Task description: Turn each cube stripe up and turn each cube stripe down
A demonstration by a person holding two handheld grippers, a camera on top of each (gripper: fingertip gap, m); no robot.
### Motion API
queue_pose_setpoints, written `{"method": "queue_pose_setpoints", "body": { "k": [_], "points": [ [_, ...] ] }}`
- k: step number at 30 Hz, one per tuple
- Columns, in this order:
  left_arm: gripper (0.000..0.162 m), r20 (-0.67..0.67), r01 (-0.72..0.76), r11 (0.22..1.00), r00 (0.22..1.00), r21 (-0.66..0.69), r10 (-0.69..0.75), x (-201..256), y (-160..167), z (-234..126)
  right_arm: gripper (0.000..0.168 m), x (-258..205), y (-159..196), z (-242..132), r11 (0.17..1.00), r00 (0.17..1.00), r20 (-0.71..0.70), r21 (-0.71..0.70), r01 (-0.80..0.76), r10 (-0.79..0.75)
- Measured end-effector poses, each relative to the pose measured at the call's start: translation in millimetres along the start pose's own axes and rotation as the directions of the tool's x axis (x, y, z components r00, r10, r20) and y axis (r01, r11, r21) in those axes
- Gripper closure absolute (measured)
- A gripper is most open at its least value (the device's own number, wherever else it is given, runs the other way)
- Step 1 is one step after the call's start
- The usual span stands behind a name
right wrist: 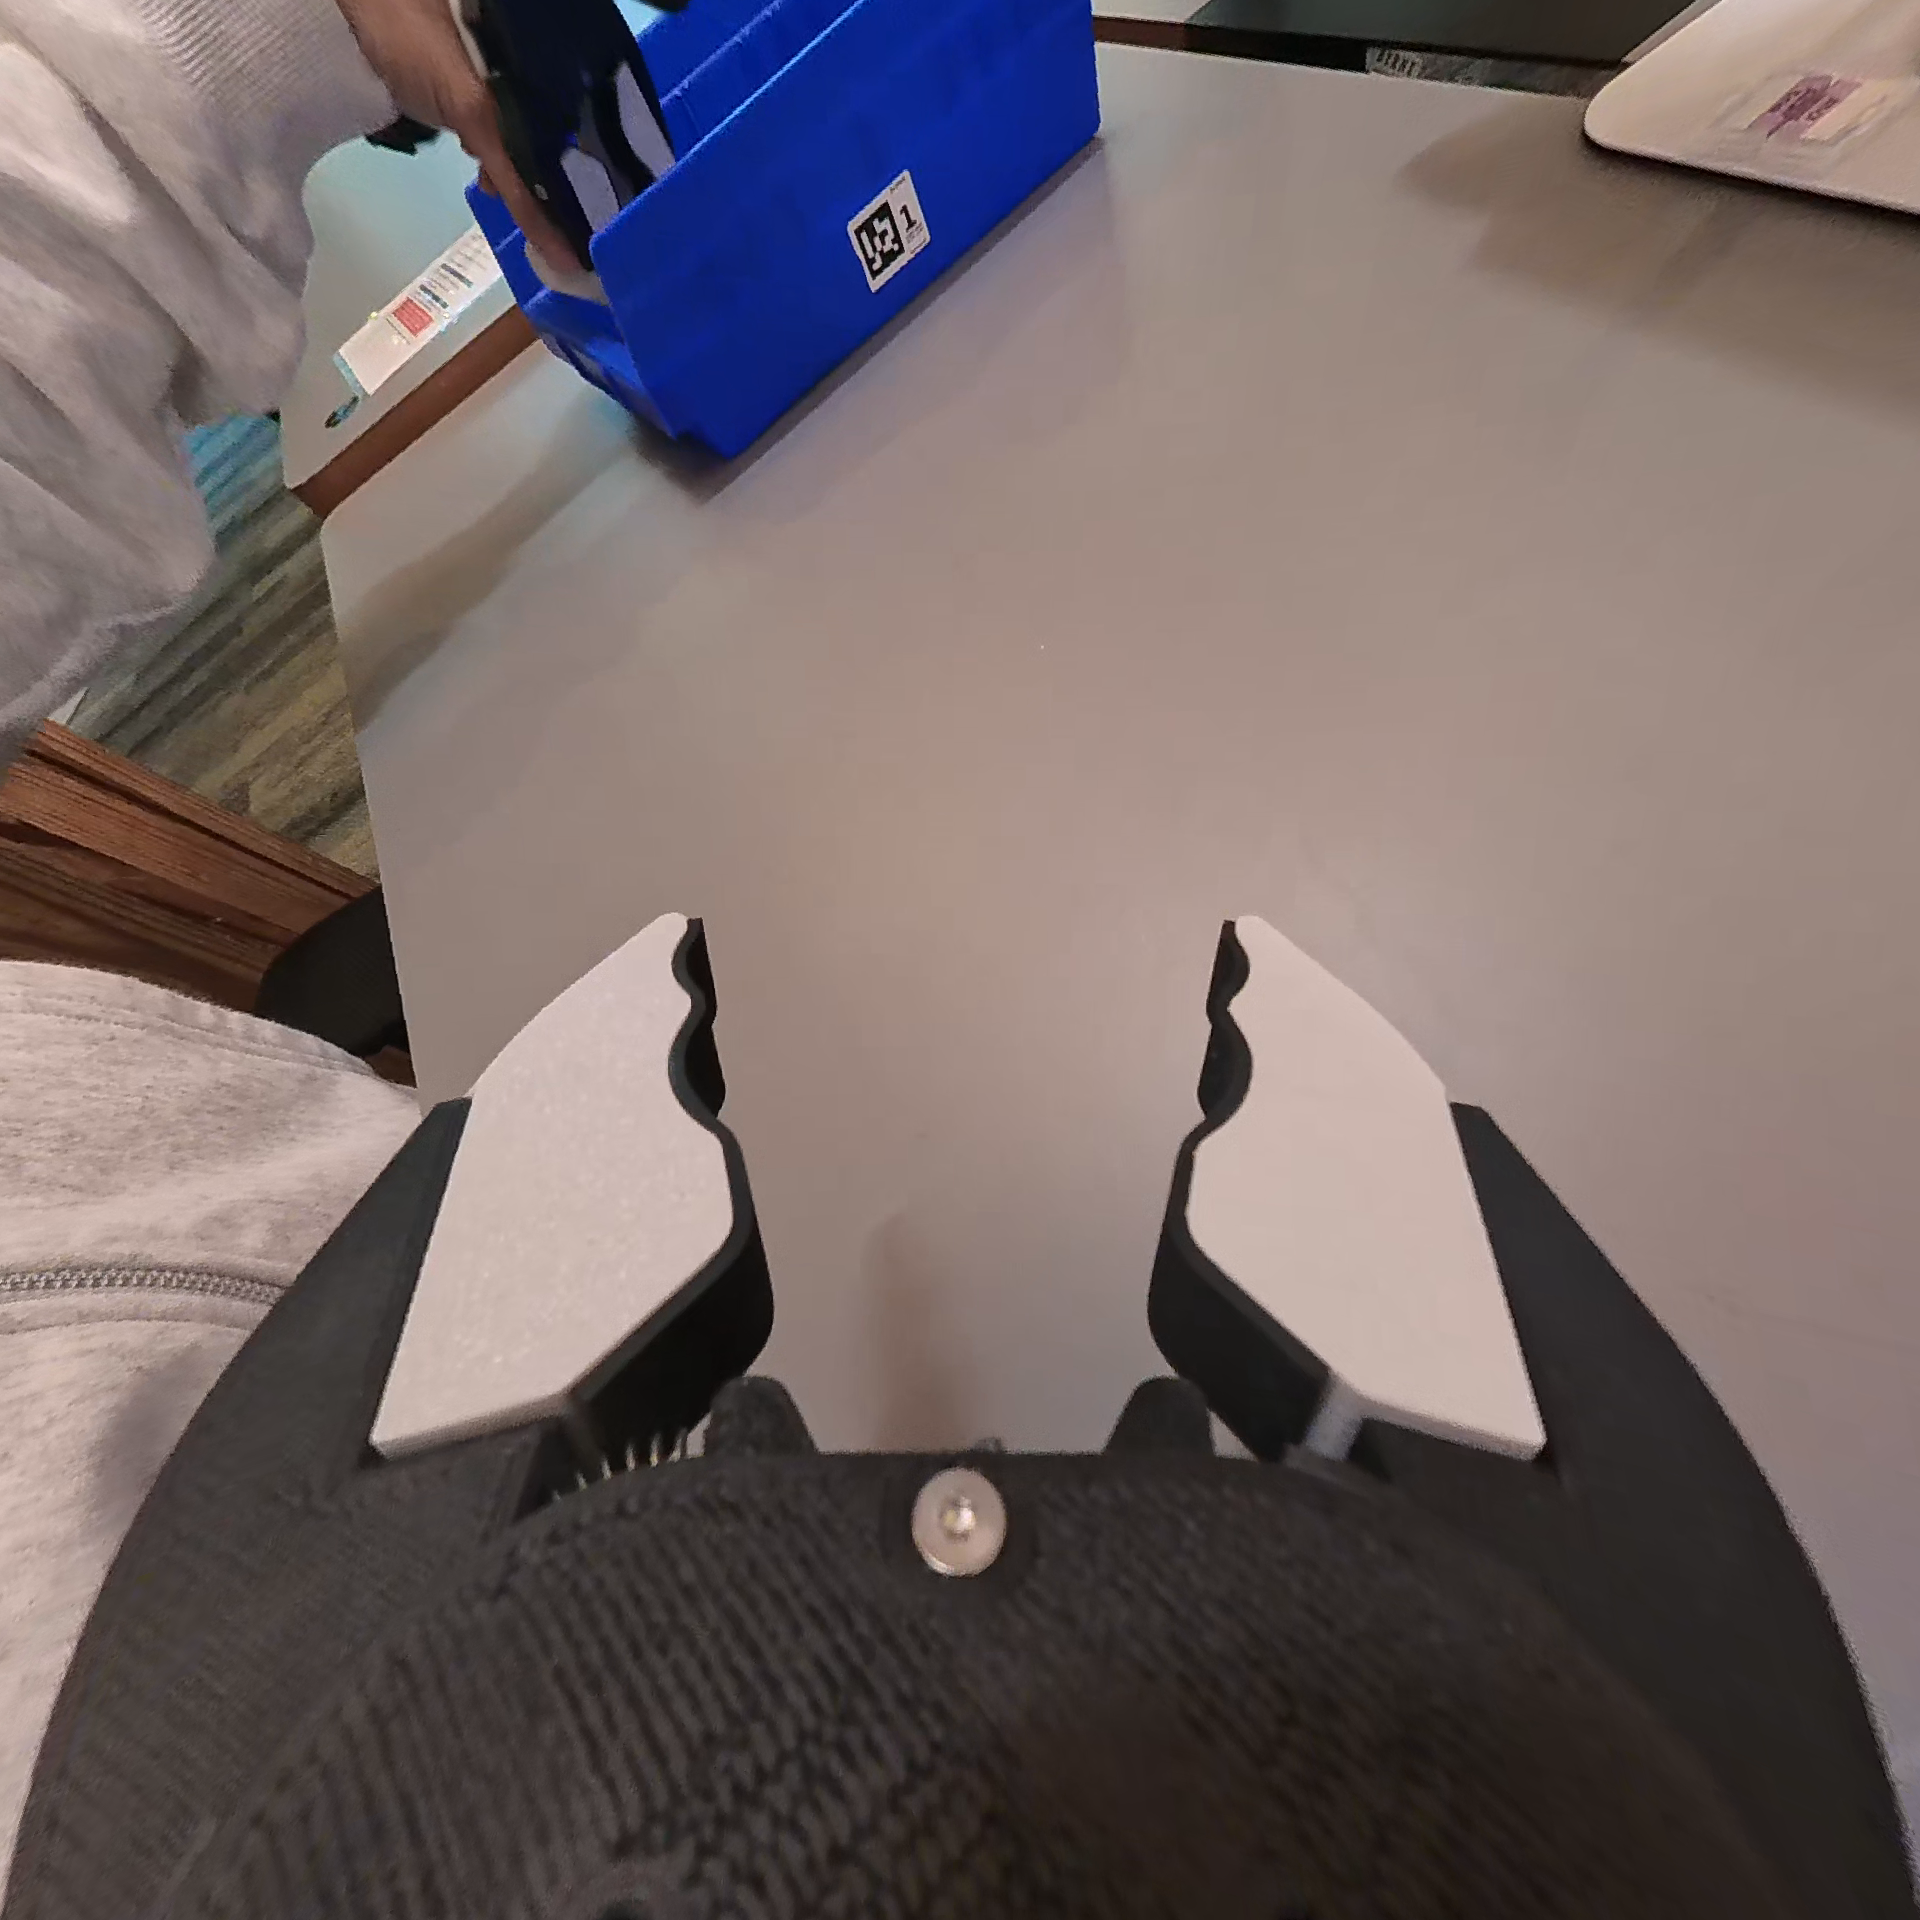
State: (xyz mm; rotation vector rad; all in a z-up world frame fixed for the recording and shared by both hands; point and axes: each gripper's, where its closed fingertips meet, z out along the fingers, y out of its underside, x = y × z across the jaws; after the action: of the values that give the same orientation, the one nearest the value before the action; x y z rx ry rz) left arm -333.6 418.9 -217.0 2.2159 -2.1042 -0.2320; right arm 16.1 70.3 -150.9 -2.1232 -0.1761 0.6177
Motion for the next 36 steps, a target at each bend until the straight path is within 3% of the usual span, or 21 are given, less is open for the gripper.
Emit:
{"method": "queue_pose_setpoints", "body": {
  "k": [3,6,9,11,14,19,24,28,36],
  "points": [
    [0.117,0.067,0.004,0.981,0.998,0.193,-0.018,-4.5,-19.5,-31.6,0.077,1.0,-1.7,1.3,1.0,1.0,-0.001,0.007,-0.009,0.009],
    [0.117,0.13,0.014,0.871,0.988,0.49,-0.089,-3.4,-50.1,-93.2,0.075,2.0,-9.1,2.8,0.999,1.0,-0.008,0.031,-0.019,0.019],
    [0.118,0.111,-0.015,0.629,0.987,0.777,-0.113,22.6,-82.8,-166.6,0.069,1.7,-22.3,4.0,0.997,0.999,-0.024,0.073,-0.019,0.021],
    [0.117,0.114,-0.08,0.459,0.992,0.885,-0.045,55.4,-102.1,-203.5,0.065,1.5,-34.7,4.6,0.993,0.999,-0.036,0.118,-0.026,0.031],
    [0.117,0.168,-0.181,0.269,0.983,0.946,0.071,108.4,-129.1,-232.5,0.063,-5.8,-59.7,4.7,0.974,0.995,0.034,0.206,-0.096,0.091],
    [0.117,0.291,-0.29,-0.041,0.922,0.956,0.254,199.2,-179.7,-246.7,0.076,-24.3,-91.2,5.0,0.923,0.941,0.256,0.257,-0.286,0.221],
    [0.118,0.308,-0.276,-0.136,0.87,0.951,0.386,259.9,-230.8,-228.4,0.075,-28.7,-91.2,14.5,0.891,0.885,0.33,0.205,-0.406,0.327],
    [0.118,0.354,-0.315,-0.163,0.814,0.935,0.46,294.4,-257.2,-215.7,0.076,-32.3,-83.2,16.8,0.85,0.81,0.418,0.146,-0.506,0.411],
    [0.118,0.363,-0.308,-0.194,0.766,0.932,0.53,322.8,-275.1,-207.7,0.085,-44.8,-83.6,16.2,0.783,0.678,0.555,0.076,-0.618,0.481]
  ]
}}
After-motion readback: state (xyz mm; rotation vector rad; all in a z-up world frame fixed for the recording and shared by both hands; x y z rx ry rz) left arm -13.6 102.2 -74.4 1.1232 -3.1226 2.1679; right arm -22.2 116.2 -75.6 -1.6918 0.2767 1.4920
